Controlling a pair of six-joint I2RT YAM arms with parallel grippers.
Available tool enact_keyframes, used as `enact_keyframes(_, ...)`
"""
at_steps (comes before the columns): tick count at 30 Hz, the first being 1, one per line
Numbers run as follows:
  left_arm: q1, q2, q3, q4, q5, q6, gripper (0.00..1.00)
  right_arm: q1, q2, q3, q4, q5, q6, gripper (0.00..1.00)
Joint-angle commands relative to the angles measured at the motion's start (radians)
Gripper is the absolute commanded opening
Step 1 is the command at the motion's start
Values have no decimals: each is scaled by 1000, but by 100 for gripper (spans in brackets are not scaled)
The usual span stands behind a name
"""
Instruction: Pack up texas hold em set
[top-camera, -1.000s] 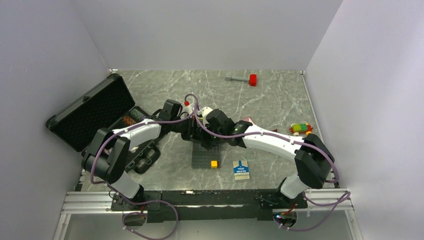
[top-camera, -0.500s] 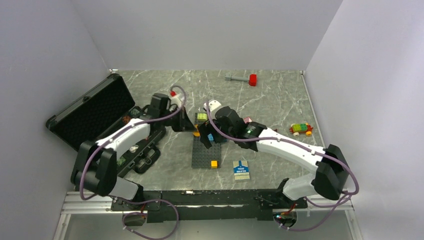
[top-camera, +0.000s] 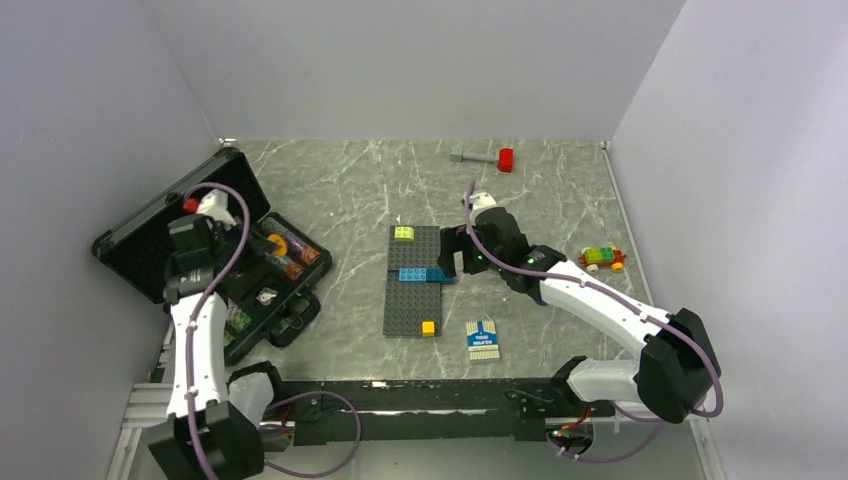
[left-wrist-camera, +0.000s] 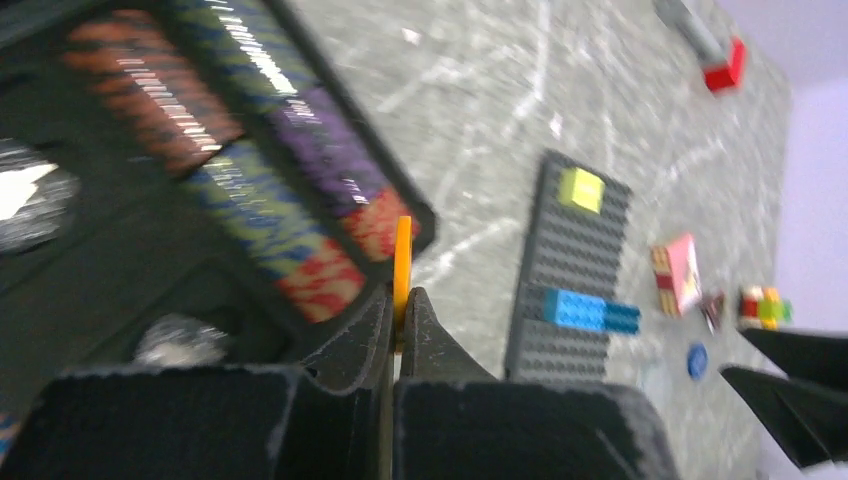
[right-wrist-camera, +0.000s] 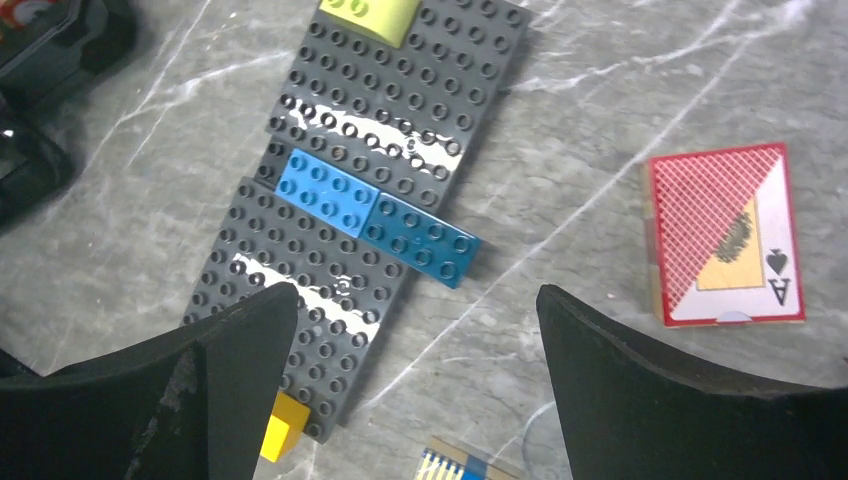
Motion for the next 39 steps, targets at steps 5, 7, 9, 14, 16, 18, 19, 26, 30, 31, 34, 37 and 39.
enact_keyframes(5,275,-27,-58,8,-19,-12,0,-44,-79,-47,94,-40,36,94)
enact_keyframes(7,312,4,-58,22,-11,-16,0,-45,-96,-57,105,-40,34,94)
enact_keyframes(9,336,28,-65,52,-14,-21,0,-49,-113,-70,115,-40,32,94)
enact_keyframes(14,394,66,-88,131,-20,-24,0,-68,-154,-93,130,-71,14,94)
enact_keyframes(16,413,85,-97,167,-25,-24,0,-75,-170,-99,133,-75,7,94)
enact_keyframes(18,435,108,-97,171,-35,-18,0,-83,-184,-104,136,-78,-1,94)
enact_keyframes(19,453,119,-97,173,-30,-15,0,-87,-193,-106,138,-79,-6,94)
enact_keyframes(26,480,179,-101,182,-40,1,0,-99,-235,-131,153,-76,-31,95)
enact_keyframes(30,480,202,-98,164,-51,6,0,-104,-247,-141,157,-68,-35,95)
enact_keyframes(31,480,205,-100,163,-56,5,0,-105,-248,-143,157,-68,-35,95)
enact_keyframes(34,480,229,-92,157,-64,11,0,-107,-248,-147,164,-73,-35,96)
enact_keyframes(37,480,258,-82,152,-55,13,0,-107,-246,-149,169,-80,-34,96)
enact_keyframes(39,480,268,-80,157,-59,14,0,-107,-245,-151,169,-80,-35,95)
